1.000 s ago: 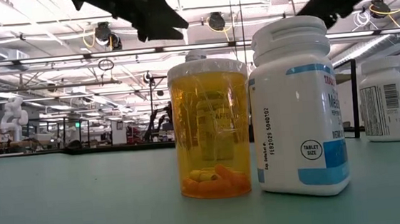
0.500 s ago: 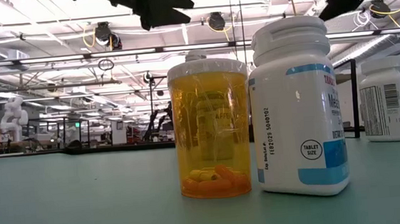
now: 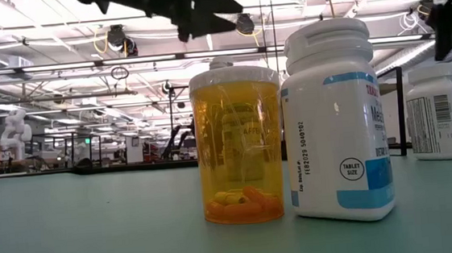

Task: Pick and place medicine bottles onto shelf by color
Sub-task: Put the white and red pill bottle on the shelf

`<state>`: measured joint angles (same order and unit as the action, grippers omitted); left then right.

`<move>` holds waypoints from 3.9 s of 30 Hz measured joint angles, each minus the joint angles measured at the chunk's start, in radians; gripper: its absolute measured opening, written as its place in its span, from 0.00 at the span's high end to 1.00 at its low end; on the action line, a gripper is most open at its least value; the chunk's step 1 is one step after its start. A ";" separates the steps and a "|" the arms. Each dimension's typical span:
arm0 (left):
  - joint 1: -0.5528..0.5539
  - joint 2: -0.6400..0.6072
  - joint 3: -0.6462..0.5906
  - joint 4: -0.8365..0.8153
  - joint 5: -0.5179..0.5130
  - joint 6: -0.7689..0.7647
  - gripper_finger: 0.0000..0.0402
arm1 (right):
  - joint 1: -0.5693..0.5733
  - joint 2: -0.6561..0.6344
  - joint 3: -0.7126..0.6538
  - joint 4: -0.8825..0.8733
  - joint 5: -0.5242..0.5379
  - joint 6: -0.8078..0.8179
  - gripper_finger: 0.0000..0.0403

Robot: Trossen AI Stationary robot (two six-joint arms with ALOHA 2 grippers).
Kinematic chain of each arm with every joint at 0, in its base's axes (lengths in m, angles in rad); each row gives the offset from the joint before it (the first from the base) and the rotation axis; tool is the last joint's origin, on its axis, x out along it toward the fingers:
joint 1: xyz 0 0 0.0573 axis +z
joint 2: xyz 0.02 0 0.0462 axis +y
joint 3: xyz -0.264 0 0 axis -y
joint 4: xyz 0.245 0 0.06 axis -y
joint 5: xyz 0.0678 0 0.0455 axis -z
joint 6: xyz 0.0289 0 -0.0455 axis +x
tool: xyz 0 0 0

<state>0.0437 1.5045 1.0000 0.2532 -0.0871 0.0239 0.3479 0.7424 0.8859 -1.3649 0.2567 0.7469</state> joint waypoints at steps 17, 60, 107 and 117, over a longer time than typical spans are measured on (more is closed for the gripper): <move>-0.005 0.079 0.000 0.109 0.006 -0.056 0.30 | 0.054 0.055 -0.085 -0.025 0.028 0.058 0.19; -0.036 0.078 0.000 0.108 0.059 -0.027 0.30 | 0.031 0.196 -0.085 0.262 0.193 -0.104 0.44; -0.088 0.078 0.000 0.078 0.023 0.095 0.30 | -0.288 0.402 -0.085 0.929 0.025 -0.328 0.24; -0.088 0.078 0.000 0.064 0.005 0.095 0.30 | -0.289 0.316 -0.086 0.878 -0.001 -0.814 0.15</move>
<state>-0.0444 1.5829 0.9997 0.3175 -0.0817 0.1184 0.0586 1.0581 0.8001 -0.4870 0.2559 -0.0671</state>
